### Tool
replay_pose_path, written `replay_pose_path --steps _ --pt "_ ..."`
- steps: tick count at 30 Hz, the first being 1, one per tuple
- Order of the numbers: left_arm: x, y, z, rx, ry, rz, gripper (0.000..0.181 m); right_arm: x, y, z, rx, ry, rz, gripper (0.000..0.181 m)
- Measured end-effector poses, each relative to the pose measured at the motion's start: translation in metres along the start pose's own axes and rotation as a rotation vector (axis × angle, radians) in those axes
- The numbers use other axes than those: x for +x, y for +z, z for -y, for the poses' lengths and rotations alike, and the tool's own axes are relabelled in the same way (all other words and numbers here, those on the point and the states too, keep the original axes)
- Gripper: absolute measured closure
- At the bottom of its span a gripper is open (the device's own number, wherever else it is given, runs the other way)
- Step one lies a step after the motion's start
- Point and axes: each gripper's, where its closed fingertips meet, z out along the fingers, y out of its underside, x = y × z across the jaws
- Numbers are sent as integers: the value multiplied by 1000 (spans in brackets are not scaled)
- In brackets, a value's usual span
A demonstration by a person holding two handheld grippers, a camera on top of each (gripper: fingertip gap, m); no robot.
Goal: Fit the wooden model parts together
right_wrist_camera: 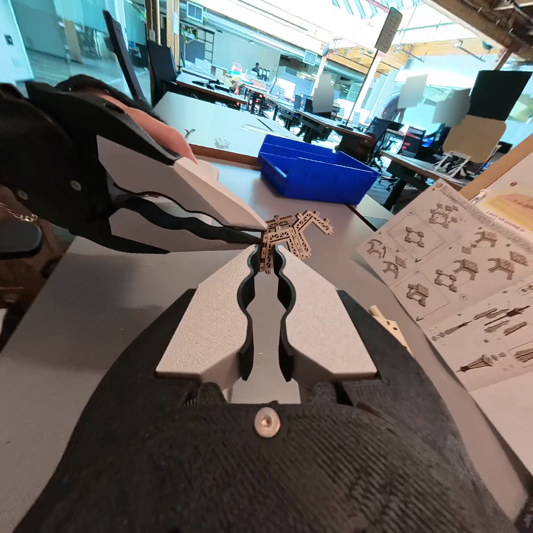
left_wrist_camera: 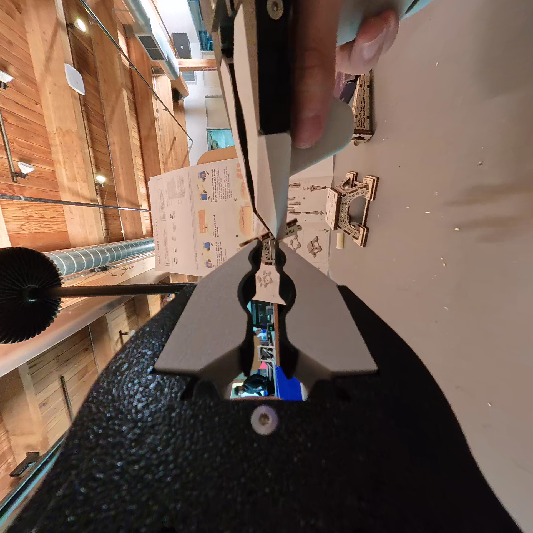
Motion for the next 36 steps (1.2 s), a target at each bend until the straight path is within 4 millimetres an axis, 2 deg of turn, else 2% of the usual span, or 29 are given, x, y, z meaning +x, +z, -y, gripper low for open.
replay_pose_path --steps 7,9,15,18,20,24,28,31,32,36 --pt "5 0 0 8 -18 4 175 -2 0 -4 -11 -65 -5 174" --pt "4 -2 0 14 -9 27 175 -2 -4 -2 7 -56 26 165" --pt "1 -9 10 115 -67 66 174 21 -26 10 163 263 102 158" --pt "-3 -15 22 217 -94 85 174 17 -29 9 179 458 217 144" --pt "-7 -19 28 268 -92 114 174 14 -30 13 200 569 284 145" --pt "-14 -23 32 320 -123 131 175 8 -29 5 156 698 359 151" --pt "-15 -24 34 339 -134 138 175 -1 -37 21 240 782 481 161" --pt "-15 -23 32 326 -123 143 175 -3 -35 16 205 803 491 161" --pt "-16 -22 31 319 -125 151 180 -4 -35 15 197 798 495 163" --pt "-15 -21 30 320 -147 147 181 -5 -32 13 186 792 485 172"
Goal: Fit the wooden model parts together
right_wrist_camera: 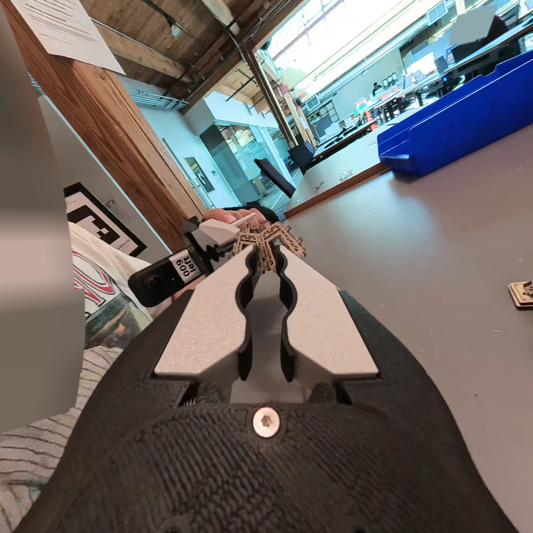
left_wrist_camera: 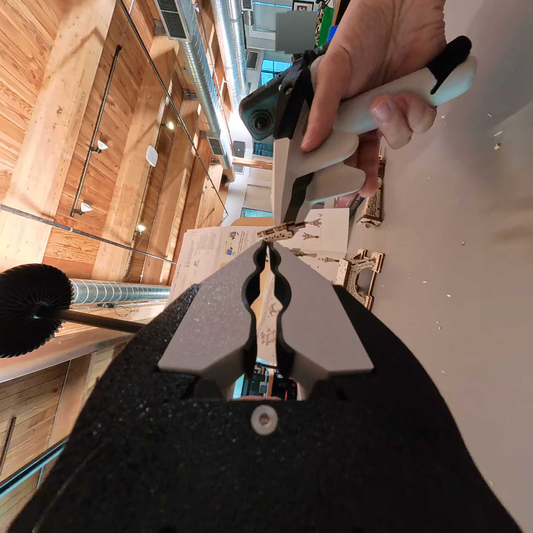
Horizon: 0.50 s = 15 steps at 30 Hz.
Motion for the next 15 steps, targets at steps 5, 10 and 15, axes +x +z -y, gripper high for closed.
replay_pose_path --steps 5,10,15 --pt "12 1 -13 -33 -62 -29 173 7 -1 2 2 -72 -57 175" --pt "48 0 -34 -119 -110 -168 154 30 0 -17 -180 -396 -267 180" --pt "78 -15 -61 -221 -219 -262 146 43 13 -36 -365 -844 -431 181"
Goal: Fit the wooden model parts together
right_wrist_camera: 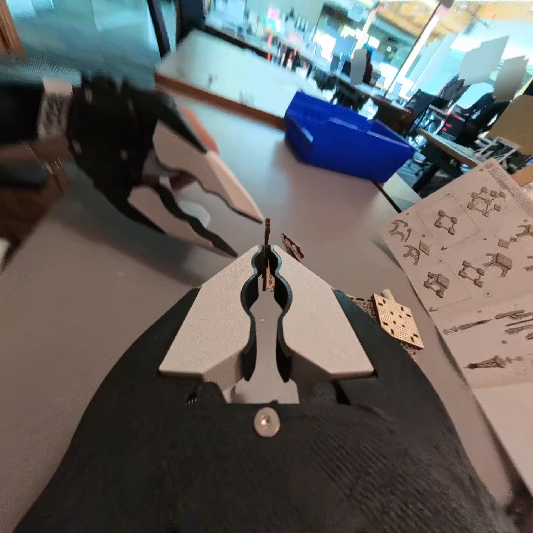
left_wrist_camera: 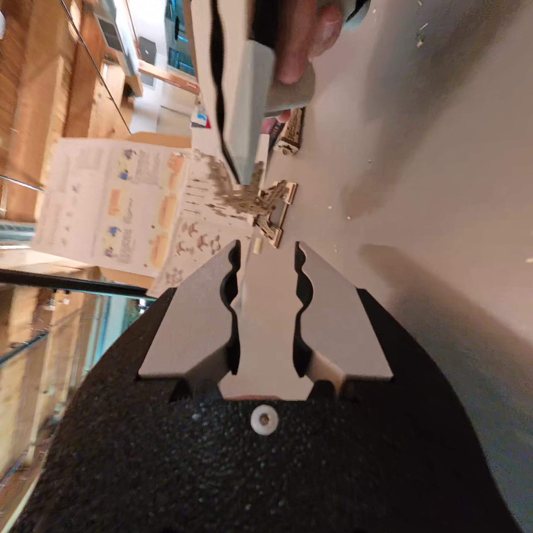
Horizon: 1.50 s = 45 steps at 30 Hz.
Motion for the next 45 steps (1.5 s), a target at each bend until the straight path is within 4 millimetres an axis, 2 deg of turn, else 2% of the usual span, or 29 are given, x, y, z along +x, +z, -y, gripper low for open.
replay_pose_path --steps 3,6,8,12,15,19,21,23,24,26,28,31,36,45 --pt "12 -7 -8 -11 -117 -73 149 -24 18 -38 -212 -159 70 181" --pt "17 -13 -6 12 -252 -135 154 -33 26 -51 -265 -235 75 181" --pt "18 -16 0 48 -340 -184 159 -34 28 -48 -251 -223 76 181" --pt "17 -21 15 123 -449 -264 158 -30 27 -36 -199 -200 57 181" --pt "16 -17 11 105 -440 -271 158 -35 26 -31 -166 -207 85 181" --pt "24 -15 14 125 -448 -333 178 -41 28 -31 -162 -205 114 181" --pt "27 -16 15 130 -484 -367 180 -41 28 -32 -159 -194 121 178" --pt "28 -14 9 102 -570 -386 180 -43 25 -35 -159 -165 153 161" --pt "30 -15 7 91 -632 -419 180 -43 23 -37 -166 -148 166 159" --pt "35 -17 7 80 -789 -533 181 -40 20 -37 -150 -127 170 162" --pt "32 -20 10 100 -935 -620 181 -37 16 -31 -104 -96 169 167" --pt "24 -23 19 165 -1096 -744 181 -33 13 -24 -63 -33 177 161" --pt "23 -21 26 179 -1141 -894 181 -39 9 -21 -46 -4 234 177" --pt "15 -18 36 220 -1119 -910 181 -40 4 -27 -82 39 263 170"
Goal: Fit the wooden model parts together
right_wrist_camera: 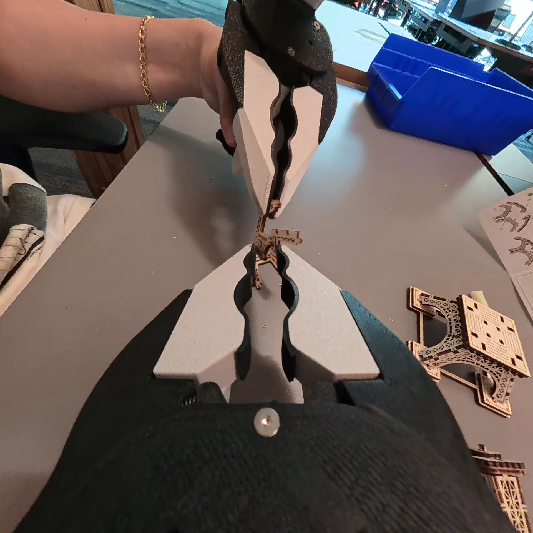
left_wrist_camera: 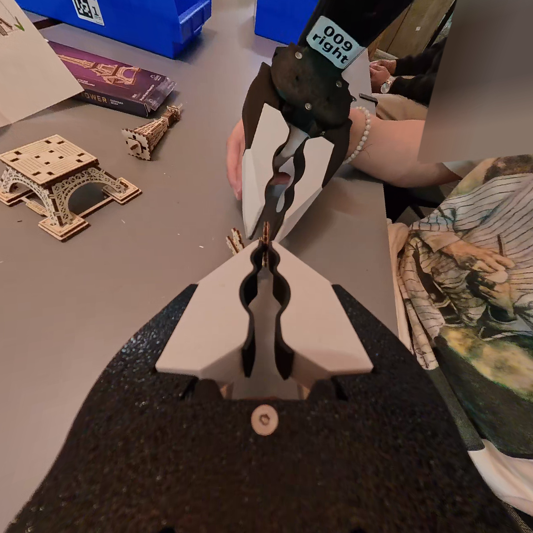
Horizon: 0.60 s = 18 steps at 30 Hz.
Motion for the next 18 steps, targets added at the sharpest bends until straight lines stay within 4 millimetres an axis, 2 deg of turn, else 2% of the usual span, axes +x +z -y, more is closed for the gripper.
replay_pose_path --steps 6,10,11,14,18 --pt "2 -2 2 17 -14 -27 180 -6 0 1 -2 -1 35 178" --pt "5 -1 0 2 -46 -46 166 -4 -1 9 54 54 41 181" --pt "7 0 0 -8 -45 -58 178 -7 -2 12 70 71 65 181" --pt "7 -1 4 9 -20 -39 179 -6 -3 16 94 77 63 181" --pt "11 -3 8 15 -76 -78 179 -8 -6 21 124 27 66 180"
